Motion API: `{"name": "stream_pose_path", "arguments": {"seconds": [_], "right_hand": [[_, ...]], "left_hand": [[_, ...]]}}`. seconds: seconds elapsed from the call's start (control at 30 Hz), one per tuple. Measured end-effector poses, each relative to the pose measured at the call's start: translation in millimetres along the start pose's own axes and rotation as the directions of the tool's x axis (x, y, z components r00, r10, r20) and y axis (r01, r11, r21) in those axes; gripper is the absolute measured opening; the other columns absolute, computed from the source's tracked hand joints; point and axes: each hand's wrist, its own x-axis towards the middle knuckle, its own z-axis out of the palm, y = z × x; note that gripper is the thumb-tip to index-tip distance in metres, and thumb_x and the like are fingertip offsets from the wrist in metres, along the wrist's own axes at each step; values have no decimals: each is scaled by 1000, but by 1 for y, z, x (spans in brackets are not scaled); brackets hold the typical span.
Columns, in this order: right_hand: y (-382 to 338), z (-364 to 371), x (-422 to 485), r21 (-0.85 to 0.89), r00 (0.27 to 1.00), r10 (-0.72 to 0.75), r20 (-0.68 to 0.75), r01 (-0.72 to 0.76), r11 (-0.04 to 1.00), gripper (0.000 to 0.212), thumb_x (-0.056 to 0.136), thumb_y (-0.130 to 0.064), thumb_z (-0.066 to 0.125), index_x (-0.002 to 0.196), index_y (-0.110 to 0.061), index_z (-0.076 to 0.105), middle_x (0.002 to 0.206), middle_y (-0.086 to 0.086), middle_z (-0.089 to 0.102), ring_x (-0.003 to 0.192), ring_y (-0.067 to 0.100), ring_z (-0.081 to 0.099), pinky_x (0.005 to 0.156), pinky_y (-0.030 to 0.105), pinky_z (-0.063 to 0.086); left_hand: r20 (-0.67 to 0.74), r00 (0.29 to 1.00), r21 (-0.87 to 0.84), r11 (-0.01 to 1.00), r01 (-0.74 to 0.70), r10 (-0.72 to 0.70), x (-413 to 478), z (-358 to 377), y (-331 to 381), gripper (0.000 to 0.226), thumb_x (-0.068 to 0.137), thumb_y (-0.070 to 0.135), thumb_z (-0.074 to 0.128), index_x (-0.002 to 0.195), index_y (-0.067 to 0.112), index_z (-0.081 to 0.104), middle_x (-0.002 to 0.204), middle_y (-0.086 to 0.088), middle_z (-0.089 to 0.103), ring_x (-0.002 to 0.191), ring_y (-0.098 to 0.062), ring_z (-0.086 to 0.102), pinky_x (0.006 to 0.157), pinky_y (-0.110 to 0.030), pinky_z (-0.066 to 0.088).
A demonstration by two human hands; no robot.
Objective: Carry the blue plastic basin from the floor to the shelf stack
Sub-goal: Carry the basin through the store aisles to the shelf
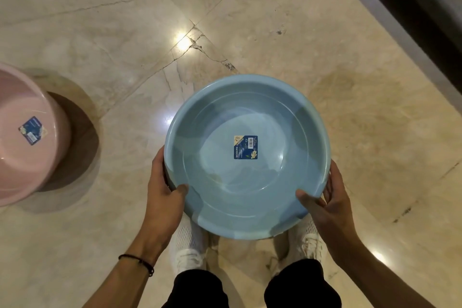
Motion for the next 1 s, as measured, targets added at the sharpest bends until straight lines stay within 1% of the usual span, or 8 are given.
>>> {"name": "stream_pose_path", "arguments": {"seconds": [0.13, 0.3, 0.43, 0.53, 0.63, 0.77, 0.87, 1.0], "right_hand": [[1, 8, 6, 34, 999, 6, -53, -5, 999, 84, 89, 8, 72, 154, -35, 41, 140, -9, 57, 129, 17, 57, 99, 51, 59], [-4, 7, 5, 22, 999, -17, -44, 18, 1000, 83, 89, 8, 72, 156, -32, 42, 141, -14, 58, 128, 8, 57, 96, 56, 59], [-27, 1, 4, 56, 999, -20, -28, 22, 998, 89, 87, 15, 70, 158, -31, 41, 151, -6, 54, 138, 19, 52, 98, 59, 57], [-56, -5, -6, 24, 997, -67, -35, 68, 997, 87, 87, 14, 71, 156, -32, 44, 146, -7, 58, 133, 16, 57, 92, 50, 62], [-98, -11, -20, 22, 996, -86, -32, 87, 996, 88, 88, 12, 71, 152, -42, 47, 141, -15, 61, 127, 8, 61, 87, 37, 64], [-166, -26, -49, -18, 989, -145, 13, 146, 989, 84, 91, 1, 74, 155, -42, 42, 143, -14, 61, 131, 12, 59, 93, 39, 61], [-219, -38, -76, -79, 987, -158, -10, 157, 985, 87, 88, -6, 79, 155, -44, 40, 138, -26, 62, 126, -1, 59, 92, 28, 59], [-290, -52, -119, -117, 982, -189, -7, 187, 975, 92, 86, -4, 81, 156, -45, 38, 126, -39, 63, 114, -11, 62, 77, 10, 56]], "left_hand": [[-2, 1000, -37, 999, 29, -29, 4, 4, 1, 95, 79, -26, 52, 146, 41, 49, 126, 24, 63, 111, 3, 63, 79, -25, 63], [13, 998, -46, 997, 61, -61, 4, 1, 5, 95, 78, -28, 50, 146, 40, 51, 123, 24, 66, 108, 2, 65, 76, -21, 61], [7, 997, -75, 994, 79, -79, -7, -9, 22, 97, 76, -26, 54, 144, 43, 53, 130, 16, 65, 115, -7, 64, 83, -34, 63], [-1, 999, -83, 995, 53, -53, -23, -18, 48, 98, 74, -24, 56, 142, 46, 54, 131, 16, 65, 116, -7, 64, 84, -35, 63], [-2, 1000, -93, 996, 8, -8, -45, -30, 88, 95, 71, -16, 62, 141, 47, 55, 135, 14, 65, 121, -10, 63, 80, -26, 62], [12, 998, -125, 990, -65, 67, -79, -46, 160, 93, 66, -1, 67, 145, 43, 52, 141, 10, 64, 128, -14, 61, 87, -33, 61], [3, 996, -140, 986, -90, 91, -108, -63, 218, 95, 67, -8, 67, 143, 47, 53, 140, 10, 64, 128, -13, 61, 88, -33, 58], [-2, 992, -123, 985, -125, 125, -147, -88, 293, 99, 78, -30, 60, 139, 47, 56, 133, 11, 68, 124, -15, 62, 90, -39, 56]]}}
